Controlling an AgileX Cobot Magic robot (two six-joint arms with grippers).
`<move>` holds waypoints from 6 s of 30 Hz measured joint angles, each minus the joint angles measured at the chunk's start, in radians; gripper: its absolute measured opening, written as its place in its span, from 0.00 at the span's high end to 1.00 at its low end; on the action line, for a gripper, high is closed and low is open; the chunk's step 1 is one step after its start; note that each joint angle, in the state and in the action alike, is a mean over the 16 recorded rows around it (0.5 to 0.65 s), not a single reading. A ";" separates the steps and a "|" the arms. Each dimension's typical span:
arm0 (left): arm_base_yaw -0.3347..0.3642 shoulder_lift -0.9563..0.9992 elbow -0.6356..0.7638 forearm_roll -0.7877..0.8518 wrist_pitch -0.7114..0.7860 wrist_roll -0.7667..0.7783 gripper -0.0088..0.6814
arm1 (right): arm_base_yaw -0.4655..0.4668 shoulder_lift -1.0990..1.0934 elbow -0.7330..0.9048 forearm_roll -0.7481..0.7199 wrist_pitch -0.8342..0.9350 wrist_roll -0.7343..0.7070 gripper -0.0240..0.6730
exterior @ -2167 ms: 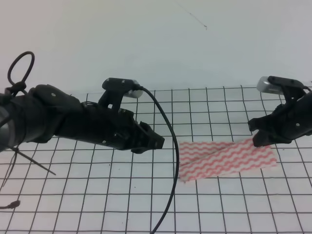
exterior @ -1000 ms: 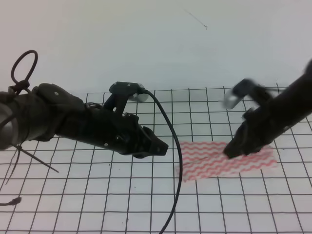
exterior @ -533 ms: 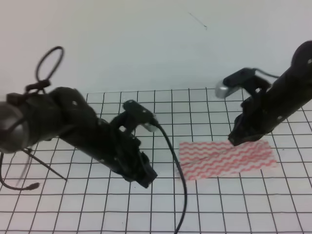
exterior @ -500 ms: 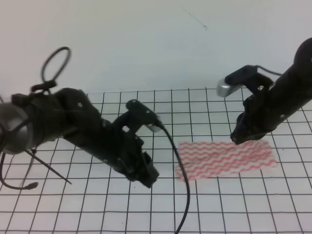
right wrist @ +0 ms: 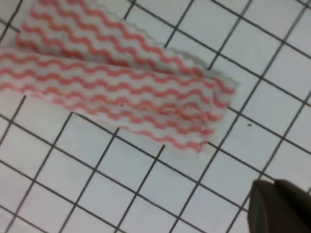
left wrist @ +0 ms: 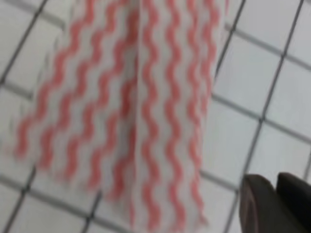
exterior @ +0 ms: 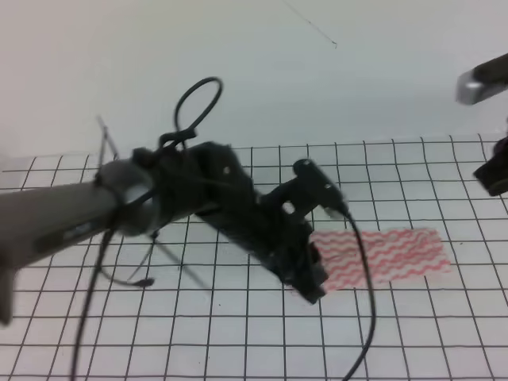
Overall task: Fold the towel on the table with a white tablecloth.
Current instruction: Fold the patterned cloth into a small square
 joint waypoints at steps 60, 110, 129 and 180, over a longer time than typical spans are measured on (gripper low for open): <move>0.045 0.296 -0.465 0.197 0.218 -0.273 0.99 | -0.109 -0.041 0.000 0.141 0.032 0.000 0.96; 0.143 -0.004 -0.255 0.038 0.244 -0.297 0.99 | -0.109 0.577 -0.261 0.342 -0.020 -0.056 0.65; 0.144 -0.004 -0.255 0.038 0.239 -0.282 0.99 | -0.105 0.612 -0.263 0.470 0.014 -0.137 0.78; 0.144 0.018 -0.255 0.010 0.273 -0.291 0.99 | -0.109 0.544 -0.279 0.303 0.111 -0.126 0.96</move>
